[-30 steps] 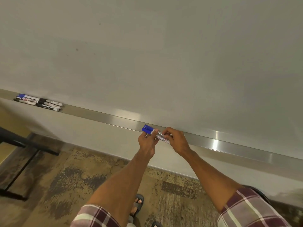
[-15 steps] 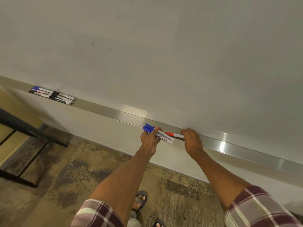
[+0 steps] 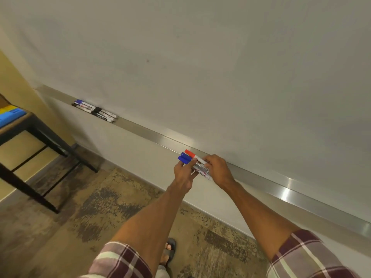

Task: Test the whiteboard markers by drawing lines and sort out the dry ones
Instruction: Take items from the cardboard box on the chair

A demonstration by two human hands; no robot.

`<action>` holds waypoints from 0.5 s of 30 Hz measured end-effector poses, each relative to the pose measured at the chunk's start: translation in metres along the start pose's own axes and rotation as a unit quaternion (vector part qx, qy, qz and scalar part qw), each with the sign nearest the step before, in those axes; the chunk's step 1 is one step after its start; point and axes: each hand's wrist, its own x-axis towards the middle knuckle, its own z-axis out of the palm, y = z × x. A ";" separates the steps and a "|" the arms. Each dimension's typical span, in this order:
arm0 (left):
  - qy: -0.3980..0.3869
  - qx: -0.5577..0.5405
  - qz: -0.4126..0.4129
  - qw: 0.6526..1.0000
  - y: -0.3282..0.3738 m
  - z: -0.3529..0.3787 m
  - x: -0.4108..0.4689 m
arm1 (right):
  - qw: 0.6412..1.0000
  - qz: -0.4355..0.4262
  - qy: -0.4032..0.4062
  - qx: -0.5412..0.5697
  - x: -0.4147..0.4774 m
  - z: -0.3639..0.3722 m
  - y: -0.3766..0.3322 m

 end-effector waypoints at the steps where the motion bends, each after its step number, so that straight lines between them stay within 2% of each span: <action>1: 0.006 0.002 0.008 1.000 0.003 -0.004 -0.002 | 1.000 -0.007 -0.010 0.004 0.000 0.003 -0.008; 8: 0.032 -0.006 0.038 0.999 0.035 -0.038 -0.010 | 0.997 -0.061 -0.045 0.012 0.002 0.023 -0.057; 13: 0.088 -0.037 0.061 0.994 0.066 -0.076 -0.009 | 0.991 -0.116 -0.062 0.038 0.002 0.043 -0.103; 15: 0.099 -0.053 0.068 0.991 0.082 -0.093 -0.011 | 0.992 -0.089 -0.034 0.088 0.006 0.055 -0.121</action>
